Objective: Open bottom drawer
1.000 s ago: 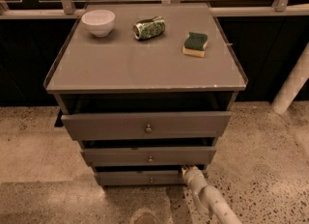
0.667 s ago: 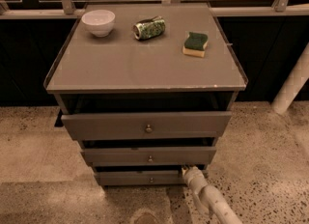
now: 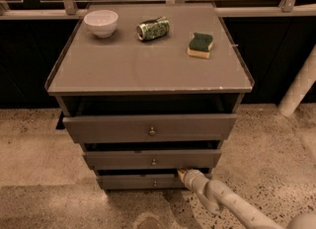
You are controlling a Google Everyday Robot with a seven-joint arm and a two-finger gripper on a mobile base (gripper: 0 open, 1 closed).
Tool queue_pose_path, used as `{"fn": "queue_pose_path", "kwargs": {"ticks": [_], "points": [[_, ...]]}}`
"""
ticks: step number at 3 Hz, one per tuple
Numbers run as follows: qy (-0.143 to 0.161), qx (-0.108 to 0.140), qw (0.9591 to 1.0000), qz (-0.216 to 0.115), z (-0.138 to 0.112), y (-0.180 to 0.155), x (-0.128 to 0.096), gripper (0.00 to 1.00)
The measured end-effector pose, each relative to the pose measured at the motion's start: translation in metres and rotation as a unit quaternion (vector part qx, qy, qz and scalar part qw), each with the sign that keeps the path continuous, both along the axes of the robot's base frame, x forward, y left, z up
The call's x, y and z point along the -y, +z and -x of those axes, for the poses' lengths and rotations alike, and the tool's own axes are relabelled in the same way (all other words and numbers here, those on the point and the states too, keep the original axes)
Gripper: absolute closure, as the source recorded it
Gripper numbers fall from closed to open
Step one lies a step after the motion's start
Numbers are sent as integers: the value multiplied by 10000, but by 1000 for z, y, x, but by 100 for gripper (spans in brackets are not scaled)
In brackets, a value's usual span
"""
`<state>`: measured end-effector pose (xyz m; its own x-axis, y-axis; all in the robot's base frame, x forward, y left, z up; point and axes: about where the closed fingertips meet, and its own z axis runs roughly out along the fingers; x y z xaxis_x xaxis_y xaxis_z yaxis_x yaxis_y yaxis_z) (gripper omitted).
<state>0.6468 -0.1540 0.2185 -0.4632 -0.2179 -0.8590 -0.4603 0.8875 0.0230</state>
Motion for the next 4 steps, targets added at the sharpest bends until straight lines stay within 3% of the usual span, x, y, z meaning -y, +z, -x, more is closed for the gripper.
{"fn": "queue_pose_path", "kwargs": {"ticks": [1, 4], "points": [[282, -582, 9979, -42, 32, -29, 2, 100], [335, -632, 9974, -75, 31, -15, -5, 100]]}}
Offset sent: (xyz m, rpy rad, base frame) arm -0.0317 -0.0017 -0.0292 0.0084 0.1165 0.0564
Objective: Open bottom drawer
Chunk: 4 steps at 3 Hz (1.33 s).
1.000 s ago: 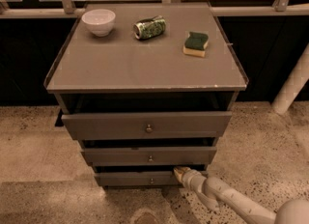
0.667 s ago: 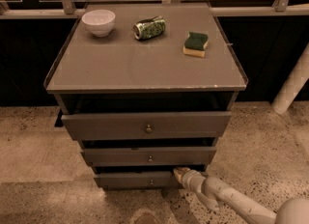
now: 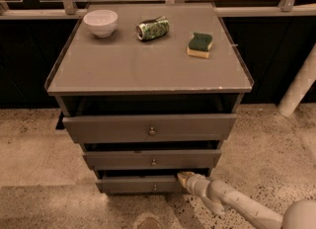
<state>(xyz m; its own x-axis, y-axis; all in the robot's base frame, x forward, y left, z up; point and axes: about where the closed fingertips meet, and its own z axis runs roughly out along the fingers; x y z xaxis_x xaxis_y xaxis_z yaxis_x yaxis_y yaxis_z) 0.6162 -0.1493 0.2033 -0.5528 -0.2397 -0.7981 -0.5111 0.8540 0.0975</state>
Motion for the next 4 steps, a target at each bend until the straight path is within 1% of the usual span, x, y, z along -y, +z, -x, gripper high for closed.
{"fn": "queue_pose_path", "kwargs": {"ticks": [1, 2, 3, 4], "points": [[307, -363, 9988, 64, 37, 2, -3, 100], [298, -298, 9991, 53, 33, 4, -5, 100], [94, 55, 9999, -96, 13, 27, -3, 100], [90, 56, 9999, -93, 13, 26, -3, 100]]}}
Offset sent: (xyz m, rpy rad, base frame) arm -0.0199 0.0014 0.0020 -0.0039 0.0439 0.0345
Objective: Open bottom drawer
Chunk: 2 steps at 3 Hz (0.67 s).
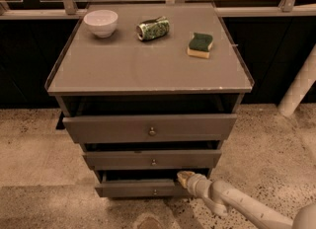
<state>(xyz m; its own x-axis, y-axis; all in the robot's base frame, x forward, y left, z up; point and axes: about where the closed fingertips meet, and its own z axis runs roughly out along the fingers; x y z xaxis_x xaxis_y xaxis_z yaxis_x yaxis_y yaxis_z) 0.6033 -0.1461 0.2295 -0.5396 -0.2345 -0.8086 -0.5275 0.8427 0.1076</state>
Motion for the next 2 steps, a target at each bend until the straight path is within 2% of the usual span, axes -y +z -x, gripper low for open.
{"fn": "queue_pose_path", "kwargs": {"ticks": [1, 2], "points": [[-202, -55, 9996, -179, -21, -20, -14, 100], [-204, -53, 9996, -178, -22, -21, -14, 100]]}}
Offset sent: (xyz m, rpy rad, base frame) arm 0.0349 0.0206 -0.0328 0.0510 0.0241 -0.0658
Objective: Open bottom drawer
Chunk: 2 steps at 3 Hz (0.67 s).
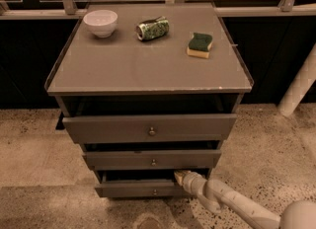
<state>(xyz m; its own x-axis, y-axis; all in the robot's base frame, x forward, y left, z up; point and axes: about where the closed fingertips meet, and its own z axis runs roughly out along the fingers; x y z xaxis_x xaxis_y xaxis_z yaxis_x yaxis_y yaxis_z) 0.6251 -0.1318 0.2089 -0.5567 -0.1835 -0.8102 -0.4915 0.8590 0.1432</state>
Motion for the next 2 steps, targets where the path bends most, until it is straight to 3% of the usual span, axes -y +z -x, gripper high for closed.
{"fn": "queue_pose_path", "kwargs": {"ticks": [2], "points": [[486, -377, 9969, 495, 15, -32, -13, 100]]}}
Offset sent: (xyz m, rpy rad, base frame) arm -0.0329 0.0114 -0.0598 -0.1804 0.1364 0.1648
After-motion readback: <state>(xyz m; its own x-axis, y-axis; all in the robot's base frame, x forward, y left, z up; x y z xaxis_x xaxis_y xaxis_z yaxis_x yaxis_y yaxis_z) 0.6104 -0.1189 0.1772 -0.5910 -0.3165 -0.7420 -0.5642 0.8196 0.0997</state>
